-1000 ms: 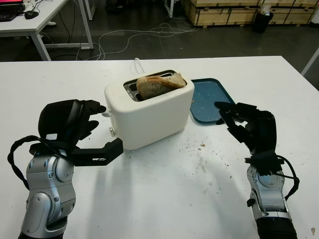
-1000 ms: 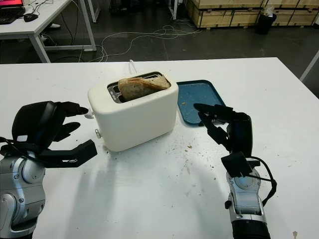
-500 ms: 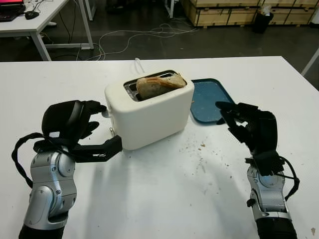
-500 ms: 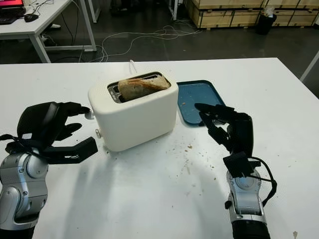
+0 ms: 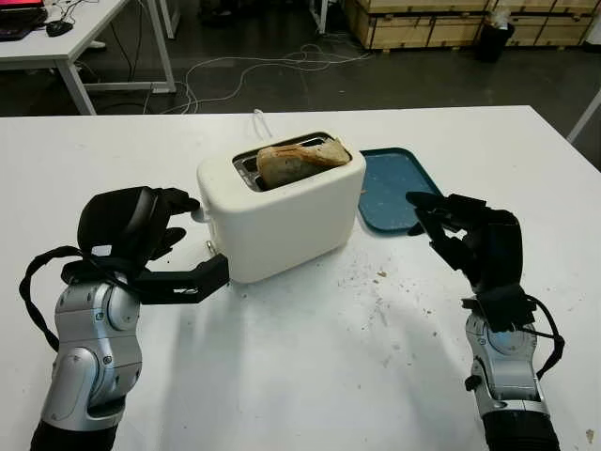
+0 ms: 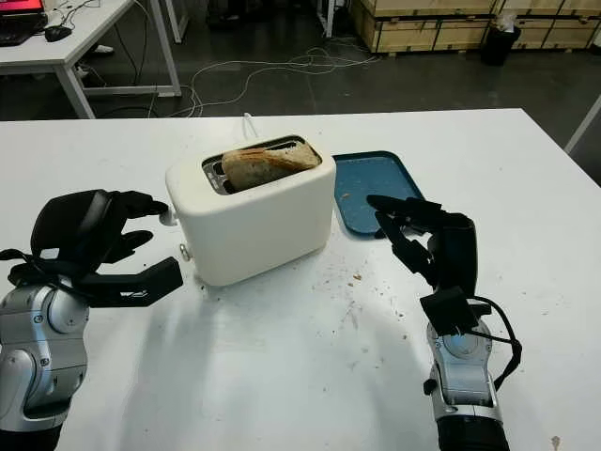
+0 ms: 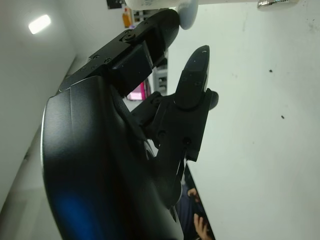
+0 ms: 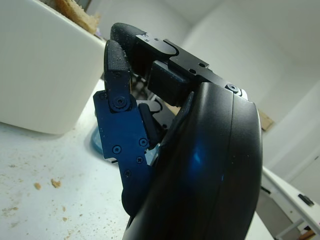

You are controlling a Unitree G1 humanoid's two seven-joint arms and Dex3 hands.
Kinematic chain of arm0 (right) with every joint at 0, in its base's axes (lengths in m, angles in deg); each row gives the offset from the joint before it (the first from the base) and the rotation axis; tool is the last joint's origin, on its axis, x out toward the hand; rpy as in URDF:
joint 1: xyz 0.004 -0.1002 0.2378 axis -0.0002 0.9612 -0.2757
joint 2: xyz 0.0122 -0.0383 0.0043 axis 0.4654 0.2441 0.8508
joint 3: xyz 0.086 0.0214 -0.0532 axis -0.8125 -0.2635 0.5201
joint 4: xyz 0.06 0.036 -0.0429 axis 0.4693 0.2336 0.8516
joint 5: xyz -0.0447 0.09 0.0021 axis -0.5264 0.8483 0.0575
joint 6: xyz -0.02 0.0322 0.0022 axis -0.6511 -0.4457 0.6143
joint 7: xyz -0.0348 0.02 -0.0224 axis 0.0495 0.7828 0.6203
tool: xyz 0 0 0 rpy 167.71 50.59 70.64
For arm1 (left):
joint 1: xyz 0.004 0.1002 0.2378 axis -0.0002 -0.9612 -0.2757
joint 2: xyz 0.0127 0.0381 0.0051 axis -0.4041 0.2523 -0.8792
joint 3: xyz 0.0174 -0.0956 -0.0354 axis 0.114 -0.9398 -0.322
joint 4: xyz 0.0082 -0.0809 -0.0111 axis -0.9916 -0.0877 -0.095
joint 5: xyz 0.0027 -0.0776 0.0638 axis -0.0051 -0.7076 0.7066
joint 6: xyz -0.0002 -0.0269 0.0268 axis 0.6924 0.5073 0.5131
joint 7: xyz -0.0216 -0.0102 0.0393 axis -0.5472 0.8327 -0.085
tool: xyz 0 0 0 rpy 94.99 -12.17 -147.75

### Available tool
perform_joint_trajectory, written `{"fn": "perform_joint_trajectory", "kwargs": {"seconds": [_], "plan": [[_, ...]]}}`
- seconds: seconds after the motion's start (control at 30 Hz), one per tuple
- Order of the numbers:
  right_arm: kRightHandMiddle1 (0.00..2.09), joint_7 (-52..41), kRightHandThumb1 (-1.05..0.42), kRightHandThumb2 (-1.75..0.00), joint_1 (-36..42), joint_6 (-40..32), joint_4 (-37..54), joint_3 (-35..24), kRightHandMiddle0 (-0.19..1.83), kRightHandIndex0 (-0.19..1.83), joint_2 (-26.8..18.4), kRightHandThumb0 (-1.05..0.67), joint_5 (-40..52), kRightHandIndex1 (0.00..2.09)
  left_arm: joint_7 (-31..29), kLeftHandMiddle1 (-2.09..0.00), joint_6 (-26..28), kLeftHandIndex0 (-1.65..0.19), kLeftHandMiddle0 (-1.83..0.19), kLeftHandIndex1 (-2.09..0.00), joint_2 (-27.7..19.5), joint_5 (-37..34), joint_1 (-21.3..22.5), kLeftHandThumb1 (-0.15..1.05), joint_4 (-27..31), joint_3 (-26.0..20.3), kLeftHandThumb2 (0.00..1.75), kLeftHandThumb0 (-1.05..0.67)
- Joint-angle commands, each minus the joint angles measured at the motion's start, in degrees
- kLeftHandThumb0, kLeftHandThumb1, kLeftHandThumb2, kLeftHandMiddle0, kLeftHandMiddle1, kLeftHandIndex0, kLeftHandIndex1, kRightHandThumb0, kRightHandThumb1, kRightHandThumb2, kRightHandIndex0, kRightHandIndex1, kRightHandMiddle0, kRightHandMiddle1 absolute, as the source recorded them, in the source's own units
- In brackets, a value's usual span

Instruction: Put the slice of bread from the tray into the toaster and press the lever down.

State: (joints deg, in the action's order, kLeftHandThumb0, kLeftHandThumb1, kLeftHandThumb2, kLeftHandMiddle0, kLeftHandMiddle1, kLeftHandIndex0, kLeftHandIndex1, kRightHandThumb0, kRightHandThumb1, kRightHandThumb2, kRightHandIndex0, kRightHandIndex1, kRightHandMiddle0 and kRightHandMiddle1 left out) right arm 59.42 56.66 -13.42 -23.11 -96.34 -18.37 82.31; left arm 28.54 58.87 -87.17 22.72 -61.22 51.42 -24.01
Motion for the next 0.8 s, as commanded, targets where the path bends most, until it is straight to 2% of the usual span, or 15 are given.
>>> {"fn": "perform_joint_trajectory", "kwargs": {"seconds": [0.0,0.07,0.23,0.3,0.67,0.77], "plan": [[0.01,0.02,-0.92,-0.19,0.02,0.54,-0.44,-0.3,1.27,0.93,0.16,-0.44,0.34,1.24,-0.57,-0.76,0.11,-1.22,-1.19,-0.03,-0.19,-0.29,-0.59,0.92,1.17,0.63,0.09,-0.23],[0.01,0.01,-0.92,-0.19,-0.07,0.75,-0.7,-0.29,1.27,0.94,0.16,-0.44,0.33,1.25,0.22,-0.75,-0.39,-1.21,-1.19,-0.02,-0.14,-0.24,-0.94,0.92,1.61,0.73,0.07,-0.23],[0.01,0.41,-0.92,-0.2,-0.17,0.94,-1.06,-0.26,1.28,0.95,0.0,-0.44,-0.45,1.27,0.21,-0.45,-0.61,-1.16,-1.32,0.0,-0.31,-0.08,-1.23,0.92,2.53,1.03,0.07,-0.23],[0.01,0.3,-0.92,-0.2,-0.14,0.77,-1.01,-0.25,1.28,0.95,-0.02,-0.44,-0.33,1.28,0.08,-0.44,-0.6,-1.22,-1.35,-0.03,-0.37,0.0,-1.27,0.92,2.73,1.11,0.06,-0.23],[0.01,0.2,-0.92,-0.19,0.24,0.68,-0.27,-0.2,1.28,0.93,0.08,-0.44,-0.02,1.29,-0.34,-0.44,-0.21,-1.19,-1.33,0.0,-0.47,-0.16,-1.2,0.92,2.01,1.01,0.07,-0.23],[0.01,0.09,-0.92,-0.2,0.32,0.74,-0.18,-0.22,1.28,0.93,0.09,-0.44,0.17,1.29,-0.34,-0.36,-0.12,-1.19,-1.34,-0.01,-0.68,-0.24,-1.01,0.92,1.3,0.91,0.08,-0.24]]}}
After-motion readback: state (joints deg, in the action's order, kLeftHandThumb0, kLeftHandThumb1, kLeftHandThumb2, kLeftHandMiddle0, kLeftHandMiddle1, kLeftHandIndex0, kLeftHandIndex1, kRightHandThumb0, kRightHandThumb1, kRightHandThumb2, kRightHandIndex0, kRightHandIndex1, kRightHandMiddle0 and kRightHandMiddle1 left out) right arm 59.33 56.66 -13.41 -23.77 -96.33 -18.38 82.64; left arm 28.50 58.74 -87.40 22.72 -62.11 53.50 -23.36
